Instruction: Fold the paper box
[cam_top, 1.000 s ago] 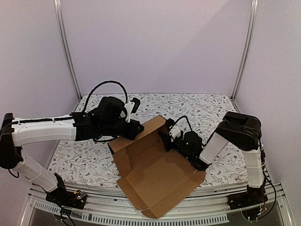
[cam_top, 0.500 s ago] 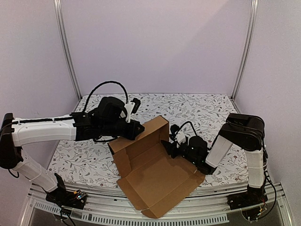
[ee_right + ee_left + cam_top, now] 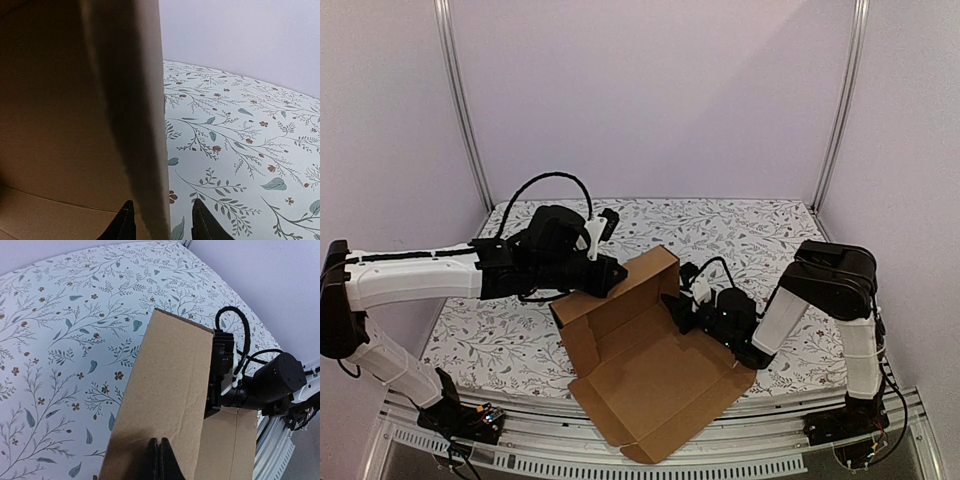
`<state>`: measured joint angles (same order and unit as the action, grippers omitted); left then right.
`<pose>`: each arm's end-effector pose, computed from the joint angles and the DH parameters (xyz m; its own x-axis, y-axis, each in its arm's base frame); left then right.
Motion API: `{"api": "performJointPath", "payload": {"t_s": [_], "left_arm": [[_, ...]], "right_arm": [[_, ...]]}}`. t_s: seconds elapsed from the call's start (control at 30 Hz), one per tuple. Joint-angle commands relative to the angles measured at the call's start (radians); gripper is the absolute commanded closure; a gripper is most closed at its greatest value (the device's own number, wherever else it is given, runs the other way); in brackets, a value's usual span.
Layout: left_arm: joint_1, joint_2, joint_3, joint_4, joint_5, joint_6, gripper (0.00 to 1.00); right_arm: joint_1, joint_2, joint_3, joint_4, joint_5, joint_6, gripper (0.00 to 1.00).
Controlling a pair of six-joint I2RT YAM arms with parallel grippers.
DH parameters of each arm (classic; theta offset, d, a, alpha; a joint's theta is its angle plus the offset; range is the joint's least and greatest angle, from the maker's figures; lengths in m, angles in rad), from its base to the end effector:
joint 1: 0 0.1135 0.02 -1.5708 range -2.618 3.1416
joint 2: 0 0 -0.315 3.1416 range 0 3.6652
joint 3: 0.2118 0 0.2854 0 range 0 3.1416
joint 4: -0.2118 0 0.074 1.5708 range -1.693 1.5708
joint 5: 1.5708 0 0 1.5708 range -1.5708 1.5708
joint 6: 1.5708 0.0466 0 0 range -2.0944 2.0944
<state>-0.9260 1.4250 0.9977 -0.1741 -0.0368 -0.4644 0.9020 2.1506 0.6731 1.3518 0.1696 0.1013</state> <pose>0.2132 -0.2807 0.2959 -0.6536 0.1244 -0.7465 0.5455 0.7612 -0.3507 0.2525 0.3068 0.0898 -0.1450 -0.0228 -0.9892 -0.6582 0.7487 0.0793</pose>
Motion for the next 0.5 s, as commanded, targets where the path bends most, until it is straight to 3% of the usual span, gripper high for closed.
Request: {"api": "performJointPath", "payload": {"t_s": [0.0,0.17,0.23,0.3,0.47], "left_arm": [[0.009,0.014,-0.025,-0.099,0.005,0.009,1.0],[0.009,0.012,-0.025,-0.098,0.006,0.006,1.0],[0.009,0.012,-0.025,-0.098,0.006,0.004,1.0],[0.009,0.012,-0.025,-0.098,0.008,0.002,1.0],[0.007,0.017,-0.024,-0.097,0.019,-0.006,1.0]], "right_arm": [[0.003,0.047,0.035,0.052,0.001,0.024,0.63],[0.002,0.075,0.062,0.027,0.021,0.025,0.7],[0.002,0.084,0.072,0.02,0.018,0.026,0.88],[0.002,0.091,0.082,0.016,0.016,0.029,1.0],[0.003,0.095,0.092,0.024,0.029,0.036,1.0]]}}
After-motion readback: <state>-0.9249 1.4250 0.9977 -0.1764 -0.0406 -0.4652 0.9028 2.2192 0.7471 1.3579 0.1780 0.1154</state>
